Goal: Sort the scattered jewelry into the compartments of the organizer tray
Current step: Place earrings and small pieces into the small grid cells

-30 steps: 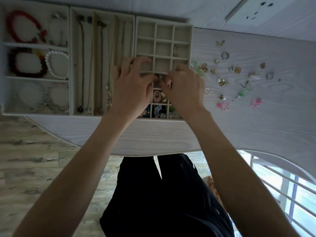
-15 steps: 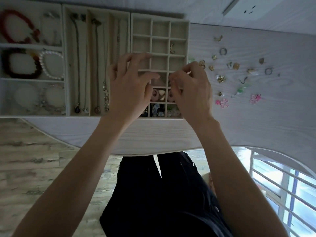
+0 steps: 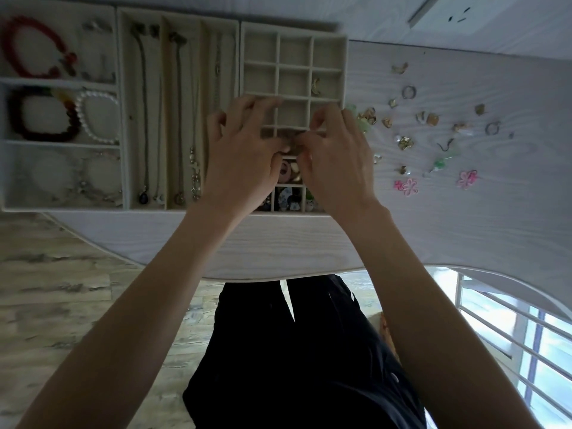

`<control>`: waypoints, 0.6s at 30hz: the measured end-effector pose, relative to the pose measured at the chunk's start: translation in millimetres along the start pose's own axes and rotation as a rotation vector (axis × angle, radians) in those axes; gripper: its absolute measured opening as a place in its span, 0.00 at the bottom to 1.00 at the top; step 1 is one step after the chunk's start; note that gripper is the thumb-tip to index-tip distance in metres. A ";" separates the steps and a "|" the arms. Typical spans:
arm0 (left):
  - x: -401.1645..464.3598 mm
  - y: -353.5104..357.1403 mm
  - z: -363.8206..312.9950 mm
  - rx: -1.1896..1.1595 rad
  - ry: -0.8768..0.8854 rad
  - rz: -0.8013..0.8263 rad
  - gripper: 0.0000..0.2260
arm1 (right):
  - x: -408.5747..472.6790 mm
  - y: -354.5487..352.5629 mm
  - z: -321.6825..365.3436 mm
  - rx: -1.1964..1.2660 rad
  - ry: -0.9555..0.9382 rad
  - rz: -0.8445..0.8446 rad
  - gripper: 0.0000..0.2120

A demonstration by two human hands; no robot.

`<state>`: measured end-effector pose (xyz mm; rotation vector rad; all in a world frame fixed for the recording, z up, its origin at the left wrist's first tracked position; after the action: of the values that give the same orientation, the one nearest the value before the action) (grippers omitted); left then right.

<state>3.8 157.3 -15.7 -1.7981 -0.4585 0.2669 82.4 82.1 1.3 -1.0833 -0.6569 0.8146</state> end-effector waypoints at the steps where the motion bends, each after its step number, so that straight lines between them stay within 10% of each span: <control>1: -0.8 0.2 0.7 -0.009 -0.002 -0.005 0.12 | -0.3 1.3 -1.0 0.022 0.010 0.013 0.08; 18: -0.9 -0.6 -8.0 -0.123 -0.155 0.012 0.16 | -11.3 12.9 -2.5 0.102 0.207 0.066 0.06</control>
<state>6.1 150.0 -13.0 -1.9084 -0.5842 0.3958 75.0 74.5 -12.4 -1.0832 -0.4034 0.7719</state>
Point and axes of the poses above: each hand's wrist, its own x-axis towards the middle knuckle, its own y-axis out of the palm, z = x × y, the point moved 7 cm from there along x, towards the middle knuckle, and after that the axes turned 4 degrees about x, right-handed, at the moved point
